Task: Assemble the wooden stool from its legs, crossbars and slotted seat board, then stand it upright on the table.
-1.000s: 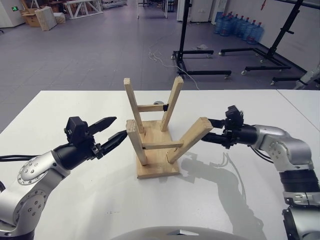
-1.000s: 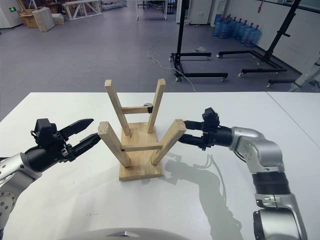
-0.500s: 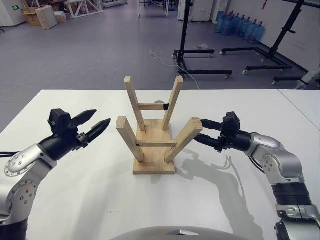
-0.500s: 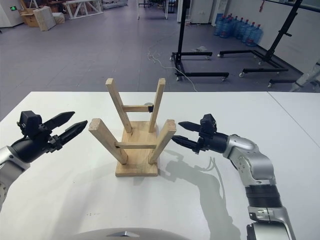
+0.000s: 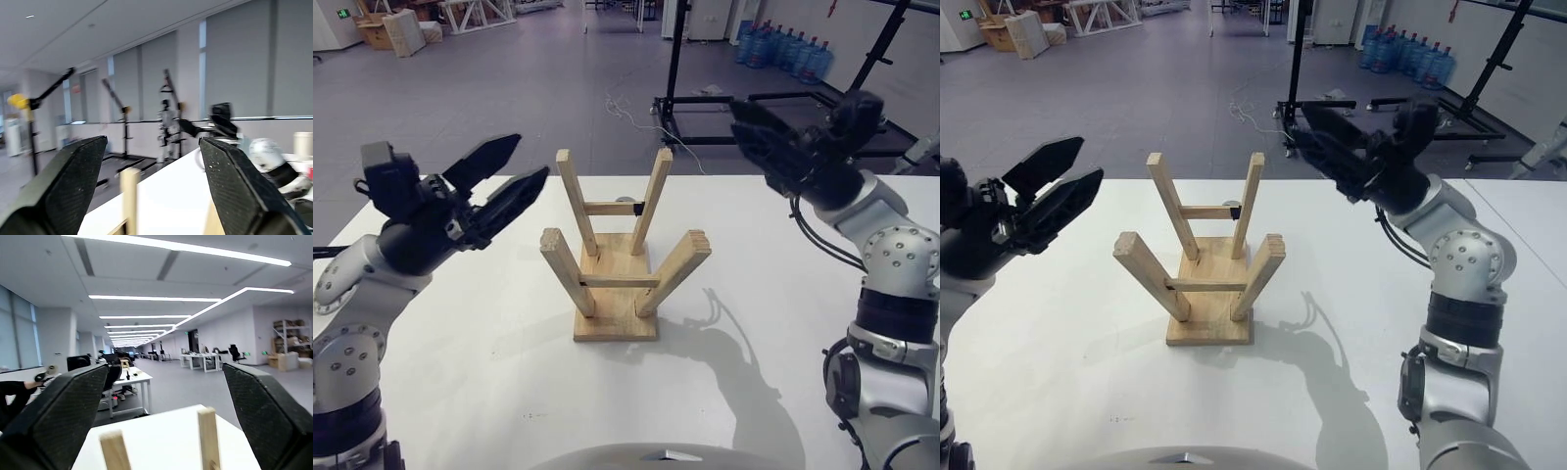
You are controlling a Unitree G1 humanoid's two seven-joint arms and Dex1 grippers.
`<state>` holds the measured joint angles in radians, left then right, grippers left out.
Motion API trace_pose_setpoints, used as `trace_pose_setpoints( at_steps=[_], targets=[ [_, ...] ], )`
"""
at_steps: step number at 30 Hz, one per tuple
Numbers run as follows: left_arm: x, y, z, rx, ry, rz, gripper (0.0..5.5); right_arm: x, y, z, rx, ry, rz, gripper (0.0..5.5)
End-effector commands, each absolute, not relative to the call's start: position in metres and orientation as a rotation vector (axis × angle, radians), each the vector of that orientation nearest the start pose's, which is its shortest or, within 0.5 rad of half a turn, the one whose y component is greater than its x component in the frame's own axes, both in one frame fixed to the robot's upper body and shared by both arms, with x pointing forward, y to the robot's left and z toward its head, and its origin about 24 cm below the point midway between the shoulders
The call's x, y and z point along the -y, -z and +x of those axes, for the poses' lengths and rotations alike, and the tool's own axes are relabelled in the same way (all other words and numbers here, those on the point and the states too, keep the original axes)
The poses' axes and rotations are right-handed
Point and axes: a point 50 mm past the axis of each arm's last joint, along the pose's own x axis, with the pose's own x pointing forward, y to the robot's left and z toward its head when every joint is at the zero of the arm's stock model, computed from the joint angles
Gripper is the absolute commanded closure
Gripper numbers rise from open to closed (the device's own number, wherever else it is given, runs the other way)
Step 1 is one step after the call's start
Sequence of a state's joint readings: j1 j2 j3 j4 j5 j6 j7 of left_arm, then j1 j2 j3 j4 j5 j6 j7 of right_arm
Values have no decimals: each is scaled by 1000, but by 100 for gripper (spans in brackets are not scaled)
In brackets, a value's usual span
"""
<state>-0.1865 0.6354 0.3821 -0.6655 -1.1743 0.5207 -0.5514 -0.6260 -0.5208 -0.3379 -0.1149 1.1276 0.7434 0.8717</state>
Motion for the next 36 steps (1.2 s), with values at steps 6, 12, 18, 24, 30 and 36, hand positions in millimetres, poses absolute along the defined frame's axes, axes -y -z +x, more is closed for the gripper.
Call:
trace_pose_setpoints(
  at_steps=[6,12,18,24,30,36],
  targets=[
    [-152,-171,224,40,1091,-336,205,133,-152,251,-148,-1469,192,121],
    [-146,-128,223,-129,1073,-333,205,128,-150,258,-104,-1451,172,121],
    [-154,-174,238,96,1028,-337,205,131,-152,262,-81,-1421,191,121],
    [-164,-222,241,325,979,-362,205,140,-158,266,-27,-1375,256,121],
    [-194,-233,226,386,835,-259,205,159,-176,262,48,-1336,325,121],
    [-227,-216,183,312,803,-189,205,194,-214,260,234,-1259,540,121]
  ],
)
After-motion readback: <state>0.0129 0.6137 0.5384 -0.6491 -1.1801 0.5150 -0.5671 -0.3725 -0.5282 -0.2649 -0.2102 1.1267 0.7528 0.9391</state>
